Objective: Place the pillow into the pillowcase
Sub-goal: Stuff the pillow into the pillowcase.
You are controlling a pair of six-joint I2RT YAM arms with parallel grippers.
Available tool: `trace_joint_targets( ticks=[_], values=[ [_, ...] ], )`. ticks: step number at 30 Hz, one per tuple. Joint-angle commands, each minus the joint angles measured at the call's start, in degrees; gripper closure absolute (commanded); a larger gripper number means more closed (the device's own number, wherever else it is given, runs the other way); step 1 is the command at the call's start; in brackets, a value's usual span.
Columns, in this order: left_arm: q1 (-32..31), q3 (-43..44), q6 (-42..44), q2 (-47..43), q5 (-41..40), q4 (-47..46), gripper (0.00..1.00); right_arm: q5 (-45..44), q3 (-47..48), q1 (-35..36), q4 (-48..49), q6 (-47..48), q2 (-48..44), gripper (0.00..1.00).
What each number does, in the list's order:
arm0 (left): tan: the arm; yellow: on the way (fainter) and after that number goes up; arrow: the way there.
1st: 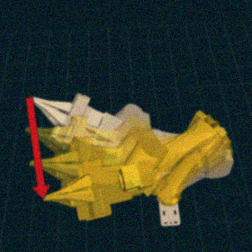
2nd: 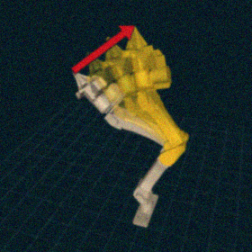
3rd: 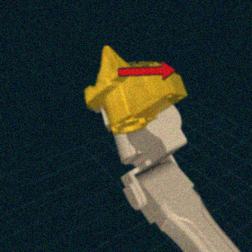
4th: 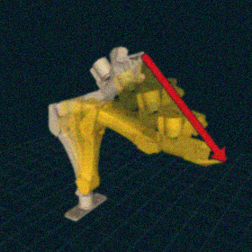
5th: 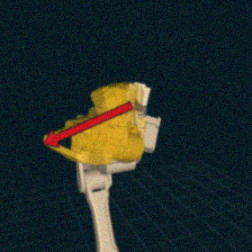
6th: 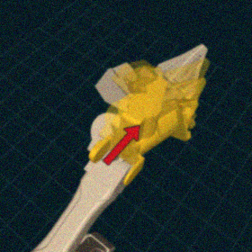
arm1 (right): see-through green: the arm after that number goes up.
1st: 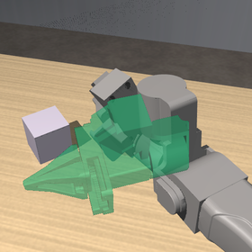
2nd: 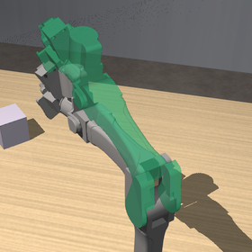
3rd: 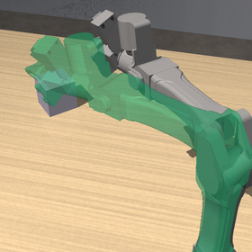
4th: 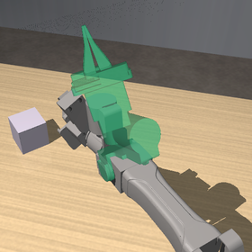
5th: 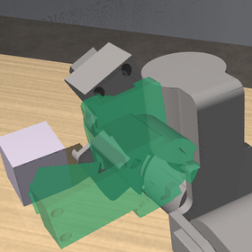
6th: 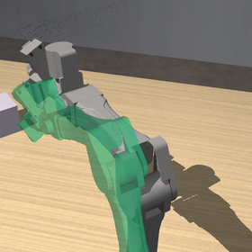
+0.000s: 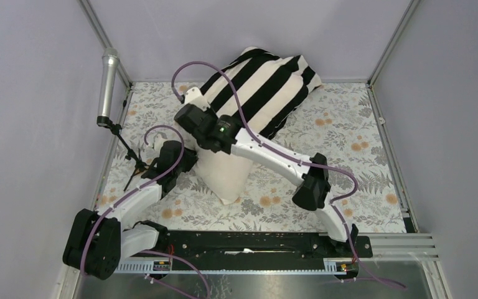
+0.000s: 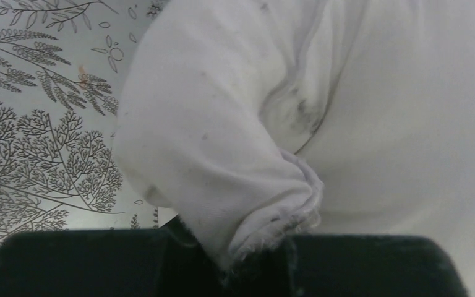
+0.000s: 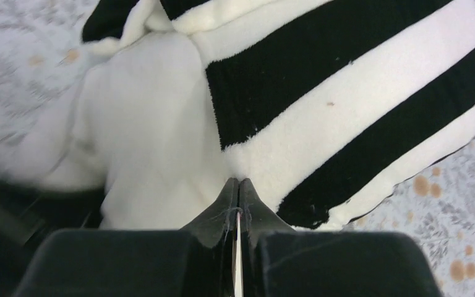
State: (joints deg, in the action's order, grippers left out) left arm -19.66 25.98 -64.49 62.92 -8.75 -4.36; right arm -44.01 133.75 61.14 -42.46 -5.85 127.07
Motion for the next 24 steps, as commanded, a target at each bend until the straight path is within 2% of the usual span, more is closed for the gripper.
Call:
trace_joint_targets(
  ticks=[1, 3, 6, 10, 11, 15, 16, 19, 24],
  values=[
    [-0.6, 6.7, 0.2, 3.1, 7.3, 1.0, 1.00, 6.9, -2.7, 4.8, -6.3, -14.5, -8.4, 1.00],
    [-0.6, 8.4, -1.0, 3.3, 7.3, 1.4, 1.00, 9.0, -7.1, 1.7, -6.9, -16.5, -10.3, 1.00],
    [-0.6, 9.6, -2.0, 4.1, 7.8, 1.2, 1.00, 11.1, -18.8, -1.3, 1.3, -14.4, -14.7, 1.00],
    [-0.7, 10.2, -1.6, 5.0, 7.6, 1.4, 1.00, 10.5, -22.9, -2.8, 3.3, -12.8, -16.0, 1.00],
    [-0.7, 10.0, -1.5, 5.0, 7.5, 1.6, 1.00, 8.8, -23.0, -2.7, 3.9, -12.0, -16.1, 0.95],
    [-0.7, 7.9, -1.7, 4.5, 7.4, 1.6, 1.00, -1.4, -22.8, -2.7, 8.0, -5.6, -14.7, 0.47],
    [-0.7, 7.5, -1.6, 4.3, 7.4, 1.6, 1.00, -4.1, -22.4, -2.8, 9.0, -2.9, -13.5, 0.39],
    [-0.6, 6.7, -1.1, 3.7, 6.8, 2.4, 1.00, -10.0, -20.6, -3.2, 10.8, 1.5, -10.5, 0.30],
    [-0.6, 6.7, -0.5, 3.5, 7.2, 3.0, 1.00, -14.8, -17.6, -5.1, 13.0, 6.8, -5.4, 0.30]
  ],
)
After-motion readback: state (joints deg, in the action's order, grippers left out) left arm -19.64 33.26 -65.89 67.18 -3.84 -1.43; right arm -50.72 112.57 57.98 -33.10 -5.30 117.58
